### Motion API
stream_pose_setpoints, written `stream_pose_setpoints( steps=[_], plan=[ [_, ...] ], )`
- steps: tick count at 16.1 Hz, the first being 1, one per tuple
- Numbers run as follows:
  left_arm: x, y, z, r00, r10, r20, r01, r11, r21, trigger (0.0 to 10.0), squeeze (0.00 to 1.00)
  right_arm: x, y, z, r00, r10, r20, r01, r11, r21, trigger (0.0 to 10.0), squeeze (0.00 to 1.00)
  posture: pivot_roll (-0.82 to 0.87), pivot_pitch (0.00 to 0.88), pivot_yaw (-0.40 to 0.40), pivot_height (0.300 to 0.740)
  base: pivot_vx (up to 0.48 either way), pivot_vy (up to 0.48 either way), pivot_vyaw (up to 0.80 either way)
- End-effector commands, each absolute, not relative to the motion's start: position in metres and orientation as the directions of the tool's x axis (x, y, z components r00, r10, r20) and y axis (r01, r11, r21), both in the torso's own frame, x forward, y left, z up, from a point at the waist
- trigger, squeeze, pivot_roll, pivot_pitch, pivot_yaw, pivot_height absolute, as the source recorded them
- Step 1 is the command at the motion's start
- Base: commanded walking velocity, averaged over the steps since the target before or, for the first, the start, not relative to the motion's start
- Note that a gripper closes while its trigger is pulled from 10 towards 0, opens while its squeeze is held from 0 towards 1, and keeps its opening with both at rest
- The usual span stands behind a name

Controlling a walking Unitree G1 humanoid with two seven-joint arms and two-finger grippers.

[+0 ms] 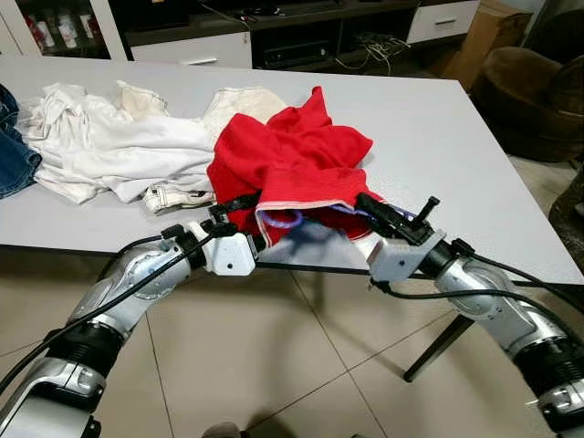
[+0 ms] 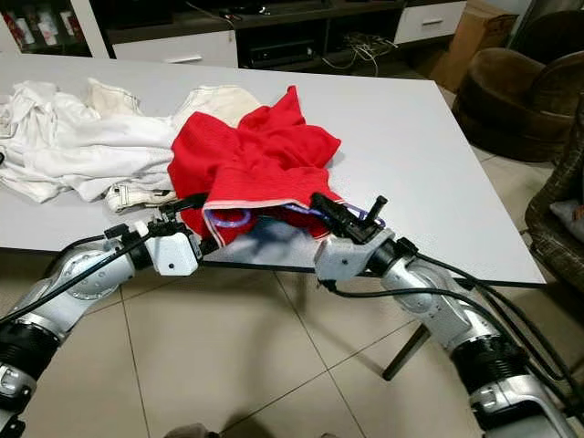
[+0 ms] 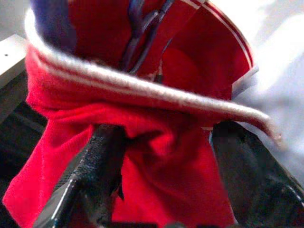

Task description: Hang hanger

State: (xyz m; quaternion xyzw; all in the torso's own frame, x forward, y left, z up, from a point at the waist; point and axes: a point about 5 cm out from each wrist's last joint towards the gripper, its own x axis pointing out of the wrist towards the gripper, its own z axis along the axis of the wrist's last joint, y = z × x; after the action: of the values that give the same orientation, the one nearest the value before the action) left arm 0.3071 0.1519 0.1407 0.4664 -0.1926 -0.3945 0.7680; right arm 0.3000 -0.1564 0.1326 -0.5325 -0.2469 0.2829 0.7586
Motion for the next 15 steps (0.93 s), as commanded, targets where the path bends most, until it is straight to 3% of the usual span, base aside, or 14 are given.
stream_pose_setpoints(
  steps=[1,5,10,15],
  plan=[
    [0.307,0.148,0.142,0.599,-0.797,-0.081,0.418,0.225,0.880,10.0,0.00,0.296,-0.147,0.136,0.665,0.743,0.075,-0.152,0.233,-0.961,10.0,0.00,0.12,0.000,-0.005,0.740,0.000,0.000,0.00],
    [0.308,0.150,0.149,0.608,-0.793,-0.042,0.383,0.247,0.890,10.0,0.00,0.294,-0.155,0.119,0.688,0.725,-0.014,-0.162,0.135,-0.978,10.0,0.00,0.12,0.000,-0.005,0.740,0.000,0.000,0.00],
    [0.307,0.151,0.154,0.611,-0.791,-0.019,0.364,0.259,0.894,10.0,0.00,0.313,-0.186,0.119,0.842,0.539,0.031,-0.121,0.243,-0.962,10.0,0.00,0.12,0.000,-0.010,0.740,0.000,0.000,0.00],
    [0.307,0.158,0.153,0.635,-0.772,-0.026,0.349,0.257,0.901,10.0,0.00,0.308,-0.180,0.120,0.789,0.614,0.023,-0.105,0.171,-0.980,10.0,0.00,0.13,0.000,-0.014,0.740,0.000,0.000,0.00]
  ],
)
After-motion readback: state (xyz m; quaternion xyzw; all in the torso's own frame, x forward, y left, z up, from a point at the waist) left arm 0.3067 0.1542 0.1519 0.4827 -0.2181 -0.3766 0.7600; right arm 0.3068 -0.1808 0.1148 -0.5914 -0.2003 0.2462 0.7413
